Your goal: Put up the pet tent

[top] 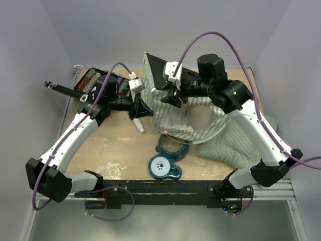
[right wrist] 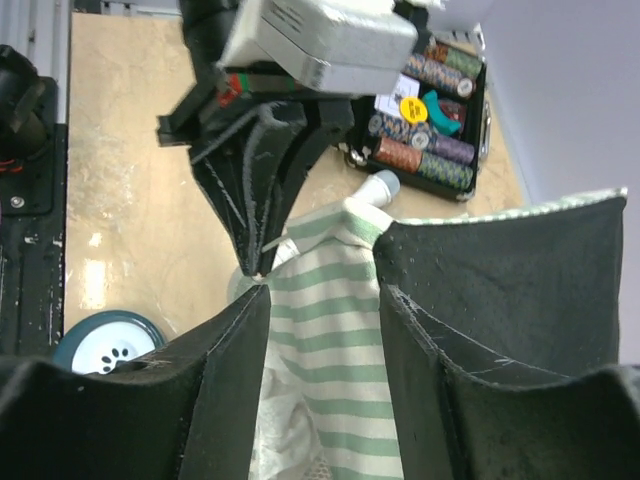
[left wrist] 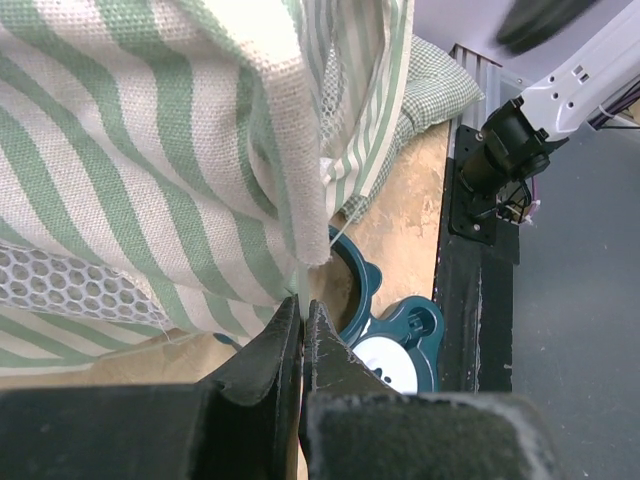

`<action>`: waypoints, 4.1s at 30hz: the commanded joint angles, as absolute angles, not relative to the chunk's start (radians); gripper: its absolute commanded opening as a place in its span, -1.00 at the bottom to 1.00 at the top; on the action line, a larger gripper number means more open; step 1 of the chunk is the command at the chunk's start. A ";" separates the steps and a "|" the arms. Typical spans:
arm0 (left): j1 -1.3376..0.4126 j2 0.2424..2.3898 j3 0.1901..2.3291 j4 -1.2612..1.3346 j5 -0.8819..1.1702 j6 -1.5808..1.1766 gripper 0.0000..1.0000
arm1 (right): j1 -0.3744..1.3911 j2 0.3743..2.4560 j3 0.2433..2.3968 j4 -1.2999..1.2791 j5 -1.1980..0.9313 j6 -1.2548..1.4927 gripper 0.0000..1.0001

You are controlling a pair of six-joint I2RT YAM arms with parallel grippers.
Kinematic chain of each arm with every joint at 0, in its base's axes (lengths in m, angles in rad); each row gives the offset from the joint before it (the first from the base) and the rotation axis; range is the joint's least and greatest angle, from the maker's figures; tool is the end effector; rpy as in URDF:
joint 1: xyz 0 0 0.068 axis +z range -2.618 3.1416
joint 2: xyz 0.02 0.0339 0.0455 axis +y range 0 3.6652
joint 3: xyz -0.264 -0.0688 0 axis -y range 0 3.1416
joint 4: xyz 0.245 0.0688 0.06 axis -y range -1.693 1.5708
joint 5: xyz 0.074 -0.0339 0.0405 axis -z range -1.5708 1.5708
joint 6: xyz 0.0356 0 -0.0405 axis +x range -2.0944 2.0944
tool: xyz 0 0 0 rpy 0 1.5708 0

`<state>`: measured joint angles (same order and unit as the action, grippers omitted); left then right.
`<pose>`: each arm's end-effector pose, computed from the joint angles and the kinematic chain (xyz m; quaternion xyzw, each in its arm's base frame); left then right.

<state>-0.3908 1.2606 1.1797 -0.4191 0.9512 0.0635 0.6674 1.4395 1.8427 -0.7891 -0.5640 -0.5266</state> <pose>0.2400 -0.1302 0.3595 0.3998 0.6924 -0.4624 0.3833 0.2110 0.1905 0.4874 -0.5764 0.5716 0.2680 0.5188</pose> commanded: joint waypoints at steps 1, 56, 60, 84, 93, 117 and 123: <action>-0.394 1.275 1.198 -0.443 0.951 0.078 -1.00 | 0.666 1.485 1.824 -0.698 -0.476 -0.470 0.07; -0.342 1.361 1.247 -0.210 0.969 -0.049 -1.00 | 0.645 1.453 1.867 -0.641 -0.505 -0.453 0.27; -0.263 1.399 1.279 -0.254 0.994 0.047 -1.00 | 0.562 1.381 1.907 -0.549 -0.528 -0.333 0.72; -0.052 1.726 1.830 -0.531 0.804 0.218 0.71 | 0.341 1.135 1.562 -0.511 -0.195 -0.140 0.97; -0.064 1.474 1.655 -0.465 0.842 0.247 0.66 | 0.311 1.244 1.630 -0.342 -0.158 -0.170 0.97; -0.428 1.653 1.903 -0.374 0.779 0.259 0.64 | 0.276 1.330 1.496 -0.569 -0.925 -0.422 -0.10; -0.433 1.830 2.132 -0.361 0.713 0.232 0.64 | 0.270 1.207 1.545 -0.281 -0.645 -0.076 0.54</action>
